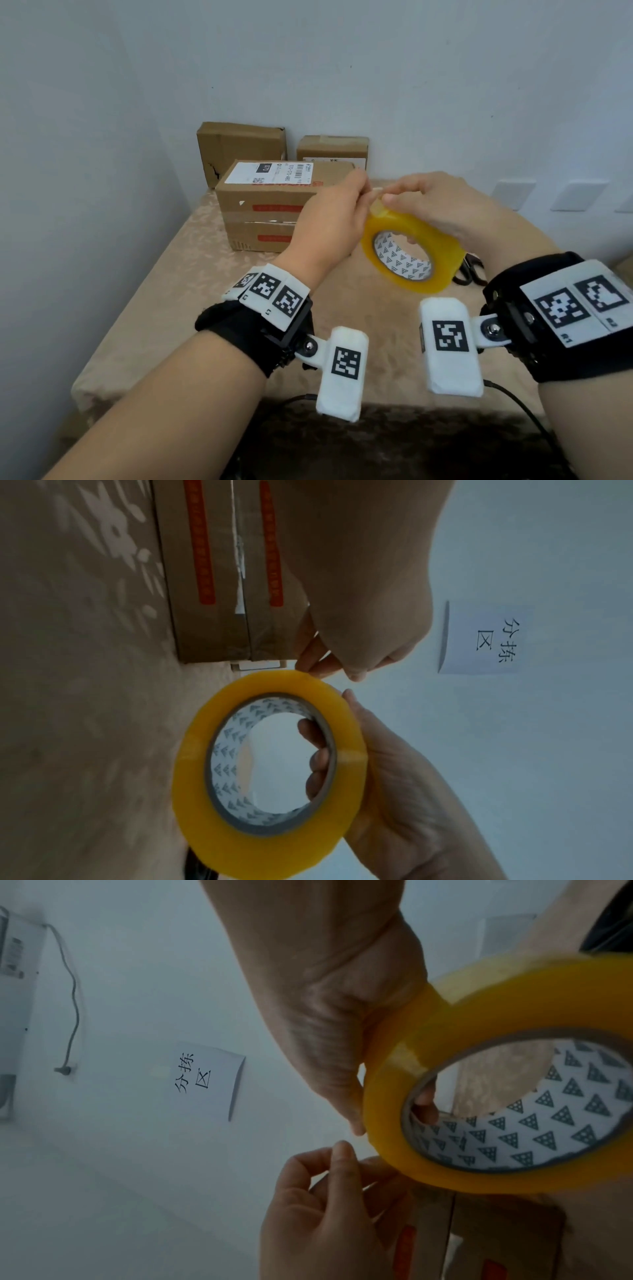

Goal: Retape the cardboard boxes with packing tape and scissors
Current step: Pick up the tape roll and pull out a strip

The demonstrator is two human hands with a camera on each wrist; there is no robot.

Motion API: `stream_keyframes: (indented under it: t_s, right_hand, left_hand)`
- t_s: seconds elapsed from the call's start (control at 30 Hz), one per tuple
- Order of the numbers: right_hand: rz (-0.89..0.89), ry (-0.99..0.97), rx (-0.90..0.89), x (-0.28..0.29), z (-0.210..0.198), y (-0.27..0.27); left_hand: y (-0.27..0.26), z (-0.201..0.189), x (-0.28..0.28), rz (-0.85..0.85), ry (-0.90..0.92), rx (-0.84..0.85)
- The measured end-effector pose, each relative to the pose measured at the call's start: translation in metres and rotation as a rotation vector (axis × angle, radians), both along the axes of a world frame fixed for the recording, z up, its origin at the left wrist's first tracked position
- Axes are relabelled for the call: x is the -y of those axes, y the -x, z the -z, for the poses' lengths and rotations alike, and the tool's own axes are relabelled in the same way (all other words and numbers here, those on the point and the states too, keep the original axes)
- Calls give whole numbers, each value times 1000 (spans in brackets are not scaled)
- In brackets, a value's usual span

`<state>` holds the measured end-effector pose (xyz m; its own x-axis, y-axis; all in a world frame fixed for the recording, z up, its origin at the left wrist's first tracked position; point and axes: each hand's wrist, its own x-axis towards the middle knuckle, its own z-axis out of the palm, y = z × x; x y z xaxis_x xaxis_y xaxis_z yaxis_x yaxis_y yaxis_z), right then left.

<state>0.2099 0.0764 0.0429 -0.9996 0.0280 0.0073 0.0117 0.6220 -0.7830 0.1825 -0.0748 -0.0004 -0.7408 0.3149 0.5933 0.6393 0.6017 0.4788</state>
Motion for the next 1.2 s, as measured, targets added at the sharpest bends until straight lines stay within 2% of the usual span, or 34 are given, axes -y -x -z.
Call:
stream_keyframes:
  t_s: [0.1, 0.3, 0.37, 0.47, 0.5, 0.6, 0.7, 0.83, 0.93, 1.0, 1.1, 1.2]
  right_hand:
    - [4, -89, -26, 3, -2, 2]
    - [7, -335, -49, 4, 2, 14]
    - [-15, -257, -51, -2, 5, 14]
    - [-104, 68, 0, -10, 11, 12]
    - [-108, 99, 0, -12, 13, 12]
    - [-24, -11, -76, -13, 15, 18]
    - [37, -27, -150, -11, 16, 25]
    - [91, -7, -172, -15, 24, 32]
    - [94, -74, -143, -24, 30, 34]
    - [72, -92, -127, -24, 28, 33]
    - [74, -107, -115, -25, 26, 33]
    - [103, -180, -130, -25, 27, 31]
  left_hand:
    - [3, 2, 5, 13, -92, 24]
    - [4, -4, 9, 3, -132, 32]
    - [6, -4, 10, 4, -143, 47]
    - [12, -7, 14, -11, -190, 60]
    - [13, -10, 15, -19, -206, 63]
    - [17, -17, 19, -23, -230, 64]
    - [21, -18, 21, -61, -208, 50]
    - [37, -17, 41, -221, -109, 104]
    - [47, -11, 58, -345, 98, 199]
    - [48, -3, 58, -330, 263, 266]
    - [44, 7, 51, -337, 442, 277]
    - [44, 12, 54, -318, 453, 230]
